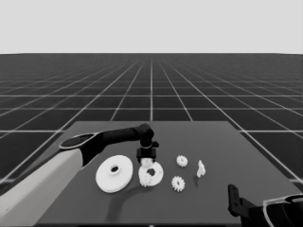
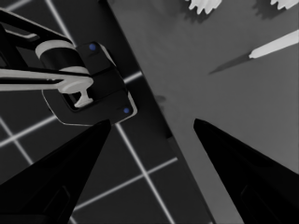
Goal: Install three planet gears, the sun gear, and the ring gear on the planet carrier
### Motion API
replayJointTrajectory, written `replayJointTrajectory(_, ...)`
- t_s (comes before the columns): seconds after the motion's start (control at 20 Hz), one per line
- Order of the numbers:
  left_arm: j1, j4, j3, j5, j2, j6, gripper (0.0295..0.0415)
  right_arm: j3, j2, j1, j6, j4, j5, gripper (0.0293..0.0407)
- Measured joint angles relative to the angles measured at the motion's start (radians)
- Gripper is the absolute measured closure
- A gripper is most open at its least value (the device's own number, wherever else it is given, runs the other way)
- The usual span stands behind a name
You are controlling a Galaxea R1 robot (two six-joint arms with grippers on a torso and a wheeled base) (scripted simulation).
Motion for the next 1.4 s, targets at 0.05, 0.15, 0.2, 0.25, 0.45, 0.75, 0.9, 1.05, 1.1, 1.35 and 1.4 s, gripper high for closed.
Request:
replayJointTrajectory(0.05, 0.0, 0.0, 0.0, 0.0, 0.0, 0.0, 0.0326, 0.0, 0.0, 0.0, 0.0, 0.0, 0.0, 0.0315)
replayJointTrajectory(0.15, 0.0, 0.0, 0.0, 0.0, 0.0, 0.0, 0.0326, 0.0, 0.0, 0.0, 0.0, 0.0, 0.0, 0.0315)
replayJointTrajectory(0.2, 0.0, 0.0, 0.0, 0.0, 0.0, 0.0, 0.0326, 0.0, 0.0, 0.0, 0.0, 0.0, 0.0, 0.0315)
replayJointTrajectory(0.25, 0.0, 0.0, 0.0, 0.0, 0.0, 0.0, 0.0326, 0.0, 0.0, 0.0, 0.0, 0.0, 0.0, 0.0315)
replayJointTrajectory(0.45, -0.298, -0.27, 0.185, 0.128, -0.058, -0.104, 0.0326, 0.0, 0.0, 0.0, 0.0, 0.0, 0.0, 0.0315)
replayJointTrajectory(0.75, -0.34, -0.311, 0.16, 0.138, -0.05, -0.089, 0.0326, 0.0, 0.0, 0.0, 0.0, 0.0, 0.0, 0.0315)
replayJointTrajectory(0.9, -0.435, -0.034, 1.217, -0.578, -0.977, 1.11, 0.031, 0.0, 0.0, 0.0, 0.0, 0.0, 0.0, 0.0315)
replayJointTrajectory(1.05, -0.459, 0.023, 1.472, -0.728, -1.264, 1.418, 0.0325, 0.0, 0.0, 0.0, 0.0, 0.0, 0.0, 0.0315)
replayJointTrajectory(1.1, -0.461, 0.029, 1.499, -0.744, -1.293, 1.451, 0.0325, 0.0, 0.0, 0.0, 0.0, 0.0, 0.0, 0.0315)
replayJointTrajectory(1.35, -0.466, 0.037, 1.534, -0.765, -1.33, 1.494, 0.0326, -0.508, 0.559, 0.559, 0.689, 0.644, -0.363, 0.0307)
replayJointTrajectory(1.4, -0.466, 0.037, 1.535, -0.765, -1.331, 1.495, 0.0326, -0.766, 0.691, 0.577, 0.731, 0.683, -0.375, 0.0311)
